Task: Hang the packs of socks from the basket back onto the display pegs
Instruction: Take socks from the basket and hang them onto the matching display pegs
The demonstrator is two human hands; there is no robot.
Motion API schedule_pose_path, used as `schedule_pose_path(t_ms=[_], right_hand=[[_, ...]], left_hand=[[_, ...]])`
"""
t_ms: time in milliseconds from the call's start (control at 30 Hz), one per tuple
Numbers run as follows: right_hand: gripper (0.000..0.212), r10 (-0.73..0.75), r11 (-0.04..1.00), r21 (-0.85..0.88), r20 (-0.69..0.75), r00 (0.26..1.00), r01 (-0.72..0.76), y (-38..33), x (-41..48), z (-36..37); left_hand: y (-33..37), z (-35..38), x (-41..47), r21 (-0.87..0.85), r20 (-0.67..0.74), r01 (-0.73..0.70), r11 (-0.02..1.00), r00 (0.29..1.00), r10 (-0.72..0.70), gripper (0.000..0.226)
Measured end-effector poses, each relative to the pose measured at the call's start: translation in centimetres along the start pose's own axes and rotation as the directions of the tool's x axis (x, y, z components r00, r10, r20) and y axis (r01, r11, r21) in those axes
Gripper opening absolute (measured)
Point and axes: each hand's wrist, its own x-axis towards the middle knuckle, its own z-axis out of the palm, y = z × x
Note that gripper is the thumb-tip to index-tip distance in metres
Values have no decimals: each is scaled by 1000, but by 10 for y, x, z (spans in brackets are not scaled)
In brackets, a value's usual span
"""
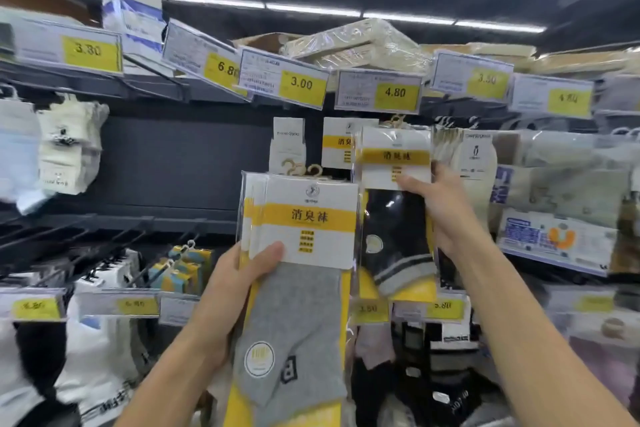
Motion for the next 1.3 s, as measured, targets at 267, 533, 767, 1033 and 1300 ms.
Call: schedule_pose_path(t_ms=[267, 533, 767, 1033, 1300], right_hand=[[35, -206, 975, -63, 88, 975, 211, 12, 45, 41], [40, -207, 943, -245, 93, 974, 224, 23, 71, 53], [31, -183, 868, -456, 77, 980, 198, 30, 82, 58], [32, -381, 896, -313, -173, 908, 316, 23, 2, 45], [37, -270, 944, -123, 246, 931, 307, 22, -58, 49]], left_hand=[[-1, 5, 24, -54, 68, -21, 998, 997, 24, 42], [-7, 11, 37, -83, 181, -26, 996, 983, 41, 35], [-14, 13, 42, -70, 208, -19, 997, 978, 33, 37], [-16, 5, 43, -75, 114, -96, 993, 988, 104, 32], [-21, 7, 51, -33, 140, -222, 974, 964, 225, 44]])
